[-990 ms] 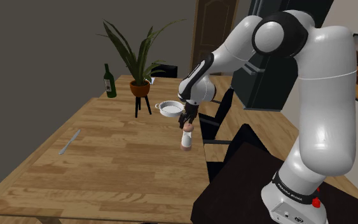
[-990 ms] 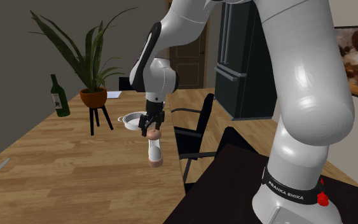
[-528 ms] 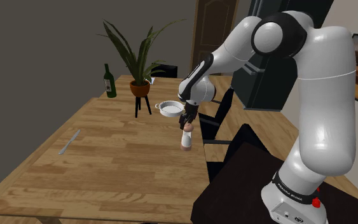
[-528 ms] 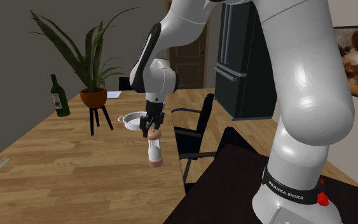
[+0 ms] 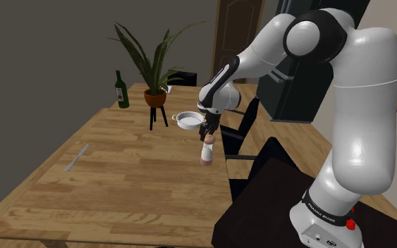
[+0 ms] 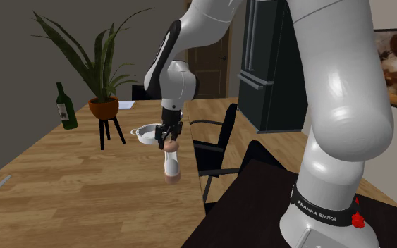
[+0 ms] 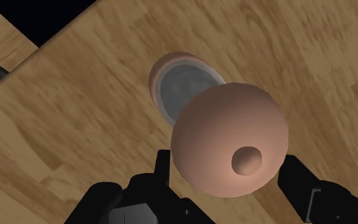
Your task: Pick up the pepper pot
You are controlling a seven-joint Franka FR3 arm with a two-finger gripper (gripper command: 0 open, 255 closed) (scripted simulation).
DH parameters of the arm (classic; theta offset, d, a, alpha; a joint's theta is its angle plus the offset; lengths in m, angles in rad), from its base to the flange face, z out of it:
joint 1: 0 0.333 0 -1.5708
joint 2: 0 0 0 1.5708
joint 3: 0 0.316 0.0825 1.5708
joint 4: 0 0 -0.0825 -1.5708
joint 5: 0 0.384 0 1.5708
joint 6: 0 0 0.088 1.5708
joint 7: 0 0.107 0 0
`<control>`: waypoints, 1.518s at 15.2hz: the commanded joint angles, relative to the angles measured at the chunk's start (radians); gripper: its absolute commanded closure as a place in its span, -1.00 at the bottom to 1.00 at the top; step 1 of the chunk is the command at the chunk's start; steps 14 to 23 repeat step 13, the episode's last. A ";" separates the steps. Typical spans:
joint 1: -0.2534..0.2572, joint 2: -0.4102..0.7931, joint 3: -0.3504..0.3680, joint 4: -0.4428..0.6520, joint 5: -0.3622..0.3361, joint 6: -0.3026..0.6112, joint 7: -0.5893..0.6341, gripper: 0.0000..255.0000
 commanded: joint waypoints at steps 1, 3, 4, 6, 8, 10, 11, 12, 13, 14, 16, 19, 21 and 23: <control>0.007 -0.023 -0.010 -0.001 -0.018 -0.020 0.017 1.00; 0.013 -0.046 -0.019 -0.004 -0.035 -0.038 0.033 1.00; 0.016 -0.057 -0.023 -0.004 -0.044 -0.048 0.041 1.00; 0.021 -0.080 -0.031 -0.005 -0.061 -0.067 0.056 1.00; 0.026 -0.102 -0.039 -0.005 -0.078 -0.087 0.071 1.00; 0.030 -0.123 -0.046 -0.004 -0.094 -0.107 0.086 1.00; 0.032 -0.134 -0.049 -0.003 -0.103 -0.117 0.094 1.00; 0.032 -0.135 -0.049 -0.003 -0.104 -0.119 0.095 1.00; 0.032 -0.135 -0.049 -0.003 -0.104 -0.119 0.095 1.00; 0.032 -0.135 -0.049 -0.003 -0.104 -0.119 0.095 1.00; 0.032 -0.135 -0.049 -0.003 -0.104 -0.119 0.095 1.00; 0.032 -0.135 -0.049 -0.003 -0.104 -0.119 0.095 1.00; 0.032 -0.135 -0.049 -0.003 -0.104 -0.119 0.095 1.00; 0.032 -0.135 -0.049 -0.003 -0.104 -0.119 0.095 1.00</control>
